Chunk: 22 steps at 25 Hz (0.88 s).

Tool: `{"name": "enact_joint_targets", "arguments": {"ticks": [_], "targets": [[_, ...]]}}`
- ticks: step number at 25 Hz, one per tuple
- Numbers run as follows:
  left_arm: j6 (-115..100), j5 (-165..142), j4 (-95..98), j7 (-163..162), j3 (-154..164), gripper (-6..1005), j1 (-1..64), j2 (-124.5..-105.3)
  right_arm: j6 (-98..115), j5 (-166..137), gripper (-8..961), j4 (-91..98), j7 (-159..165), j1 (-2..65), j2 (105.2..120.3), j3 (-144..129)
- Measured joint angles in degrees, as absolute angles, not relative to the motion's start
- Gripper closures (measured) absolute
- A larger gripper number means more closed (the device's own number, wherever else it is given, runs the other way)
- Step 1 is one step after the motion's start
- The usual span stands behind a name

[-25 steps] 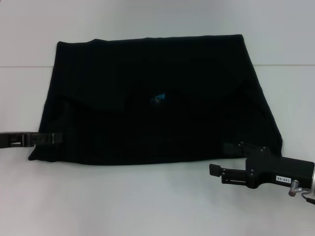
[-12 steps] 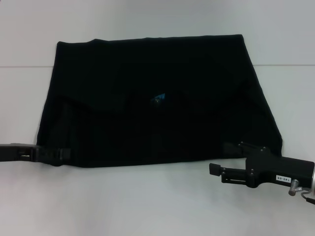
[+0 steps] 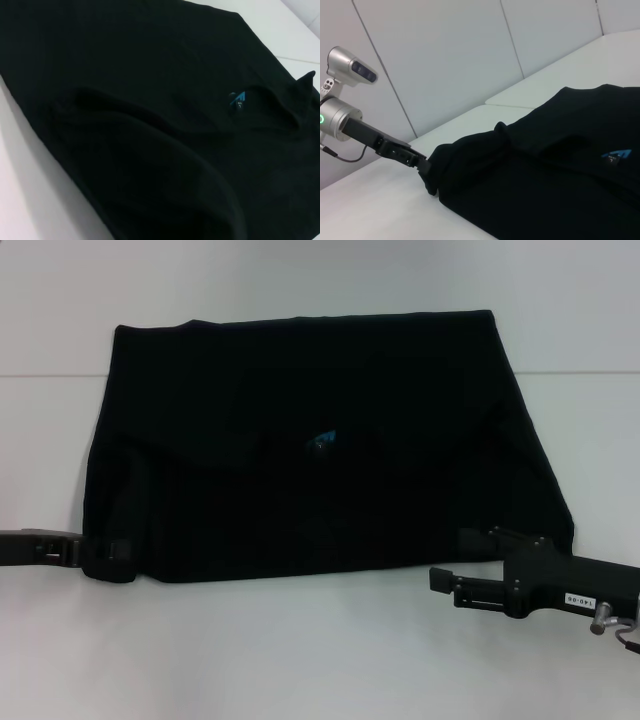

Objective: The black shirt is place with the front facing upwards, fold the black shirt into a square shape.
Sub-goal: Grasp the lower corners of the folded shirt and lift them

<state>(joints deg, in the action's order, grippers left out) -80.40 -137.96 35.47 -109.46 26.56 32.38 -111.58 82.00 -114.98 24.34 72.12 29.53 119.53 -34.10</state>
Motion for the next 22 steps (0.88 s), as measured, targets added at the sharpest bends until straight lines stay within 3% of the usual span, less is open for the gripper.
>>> {"name": "enact_joint_targets", "arguments": {"ticks": [5, 7, 10, 15, 17, 19, 22], "targets": [[-80.4, -138.0, 35.4, -109.6, 26.6, 664, 32.5, -111.45, 82.0, -115.0, 70, 25.4, 76.9, 29.6, 118.95, -34.1], [-80.4, -138.0, 35.4, -109.7, 26.5, 708, 32.5, -111.43, 82.0, -115.1, 72, 26.9, 82.9, 29.9, 117.94, -34.4], [-80.4, -138.0, 35.4, -109.7, 26.5, 781, 32.7, -111.38, 82.4, -115.8, 75, 31.0, 95.3, 30.4, 115.39, -35.5], [-80.4, -138.0, 35.5, -109.9, 26.3, 926, 32.9, -110.93, 86.2, -122.2, 80, 39.6, 118.2, 32.7, 109.35, -36.4], [-80.4, -138.0, 35.4, -110.0, 26.3, 931, 33.0, -110.84, 88.0, -127.0, 82, 42.3, 128.6, 34.6, 106.82, -36.3], [-80.4, -137.9, 35.4, -110.1, 26.2, 937, 33.0, -110.79, 89.4, -131.7, 84, 44.6, 135.8, 36.4, 105.76, -35.9], [-80.4, -137.7, 35.4, -110.1, 26.1, 936, 33.0, -110.70, 91.5, -140.9, 87, 49.1, 143.2, 39.7, 105.87, -35.5]]}}
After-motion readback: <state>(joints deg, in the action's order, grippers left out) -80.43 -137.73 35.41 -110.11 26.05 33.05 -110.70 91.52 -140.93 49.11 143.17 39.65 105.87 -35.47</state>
